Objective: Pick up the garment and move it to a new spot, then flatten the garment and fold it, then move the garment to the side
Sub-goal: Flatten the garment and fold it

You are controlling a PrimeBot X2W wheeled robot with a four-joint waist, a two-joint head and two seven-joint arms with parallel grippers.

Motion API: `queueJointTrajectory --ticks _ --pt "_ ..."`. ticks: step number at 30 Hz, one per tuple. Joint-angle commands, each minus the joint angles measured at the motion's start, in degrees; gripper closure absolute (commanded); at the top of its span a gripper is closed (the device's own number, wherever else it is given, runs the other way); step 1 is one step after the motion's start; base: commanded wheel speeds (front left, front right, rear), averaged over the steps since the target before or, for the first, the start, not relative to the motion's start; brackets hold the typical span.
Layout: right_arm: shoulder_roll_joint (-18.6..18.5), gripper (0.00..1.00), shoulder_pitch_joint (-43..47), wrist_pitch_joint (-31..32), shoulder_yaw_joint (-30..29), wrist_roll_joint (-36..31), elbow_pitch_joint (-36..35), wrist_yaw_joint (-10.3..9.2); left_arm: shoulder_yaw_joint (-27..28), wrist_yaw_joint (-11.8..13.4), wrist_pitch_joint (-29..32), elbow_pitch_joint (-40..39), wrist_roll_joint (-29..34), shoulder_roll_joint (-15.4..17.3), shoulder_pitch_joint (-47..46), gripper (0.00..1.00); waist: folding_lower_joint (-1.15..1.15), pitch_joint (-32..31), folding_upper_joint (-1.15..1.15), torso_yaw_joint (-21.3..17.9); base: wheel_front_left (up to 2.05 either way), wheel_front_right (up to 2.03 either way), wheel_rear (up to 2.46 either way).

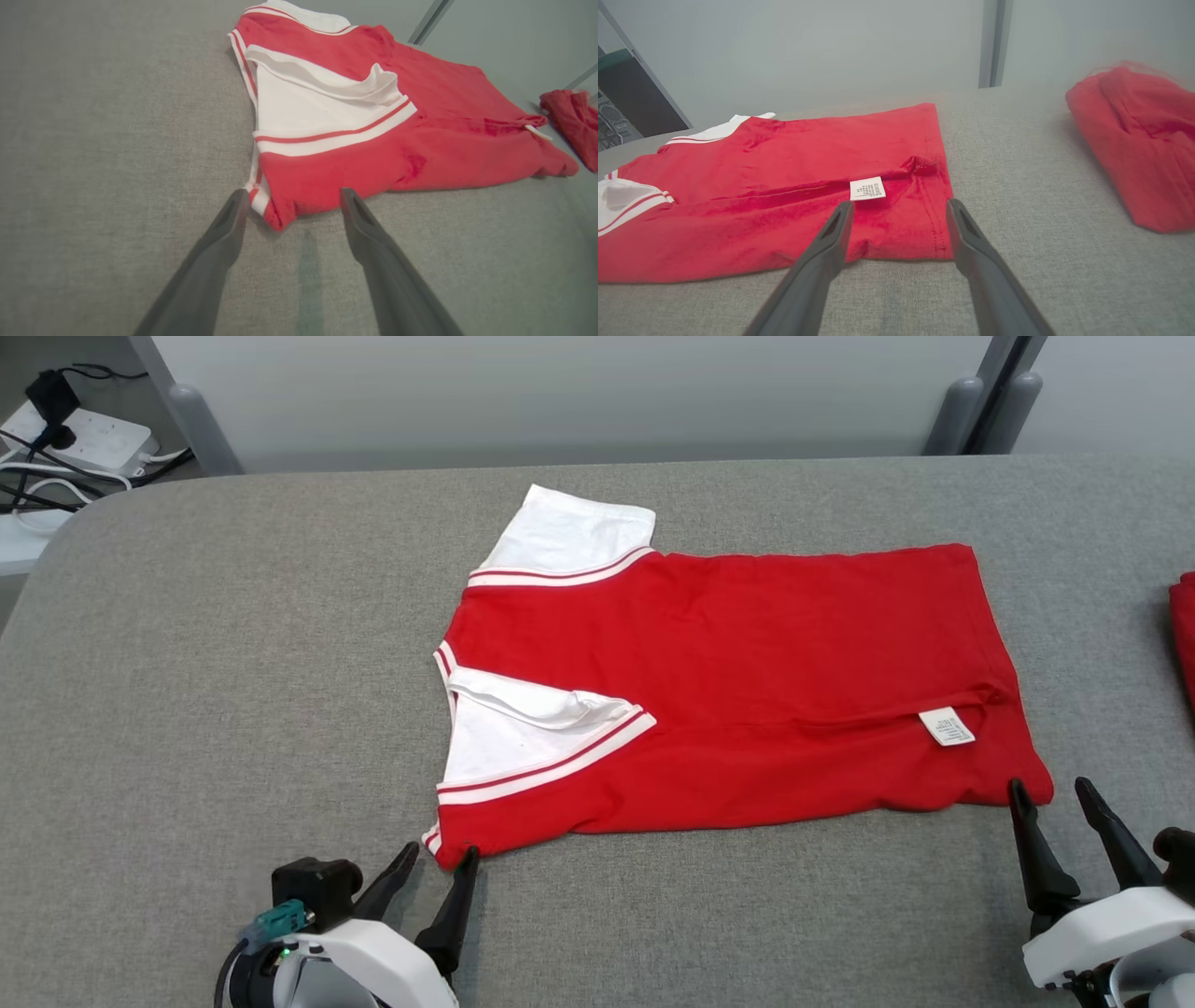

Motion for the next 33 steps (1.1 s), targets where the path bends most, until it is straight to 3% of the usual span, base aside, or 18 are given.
queueJointTrajectory --ticks 1,17,18,19,20,21,22,23,33 --pt "-1.7 0.00 -0.6 -0.8 0.9 0.5 -1.0 0.19 1.7 -0.4 -0.1 -0.6 -0.5 0.6 -3.0 0.00 0.00 0.3 0.00 -0.2 0.00 0.00 0.00" --pt "-3.6 0.00 -1.5 -0.8 1.8 1.7 -0.3 0.19 -0.2 -3.9 1.6 9.8 -1.7 -1.8 -7.6 0.00 0.00 2.3 0.00 -0.8 0.00 0.00 0.00" --pt "-3.7 0.00 -1.5 -0.8 1.9 1.7 -0.3 0.19 -0.4 -4.1 1.6 10.1 -1.6 -1.9 -7.7 0.08 0.00 2.3 0.00 -0.7 0.00 0.00 0.00" --pt "-3.7 0.00 -1.6 -0.8 1.9 1.7 -0.1 0.19 -0.6 -4.4 1.5 10.3 -1.5 -1.9 -7.9 0.27 0.00 2.4 0.00 -0.7 0.00 0.00 0.00" --pt "-3.8 0.00 -1.7 -0.8 2.0 1.7 0.0 0.19 -0.9 -4.7 1.7 10.6 -1.4 -1.9 -8.1 0.53 0.00 2.5 0.00 -0.6 0.00 0.00 0.00" --pt "-3.8 0.00 -1.8 -0.8 2.0 1.9 0.4 0.19 -1.3 -5.0 1.8 10.8 -1.2 -1.8 -8.3 0.67 0.00 2.5 0.00 -0.5 0.00 0.00 0.00" --pt "-3.8 0.00 -1.9 -0.8 2.1 2.1 0.8 0.19 -1.4 -5.2 1.7 11.0 -1.1 -1.8 -8.5 0.92 0.00 2.6 0.00 -0.5 0.00 0.00 0.00" --pt "-3.7 0.00 -2.1 -0.7 2.2 2.4 1.3 0.19 -1.6 -5.4 1.8 11.0 -0.9 -1.8 -8.7 1.00 0.00 2.6 0.00 -0.4 0.00 0.00 0.00" --pt "-4.1 0.00 -6.1 2.3 4.5 7.8 7.8 0.19 -2.3 -5.6 3.2 7.9 0.2 1.2 -9.6 1.00 0.00 3.7 0.00 0.8 0.00 0.00 0.00"
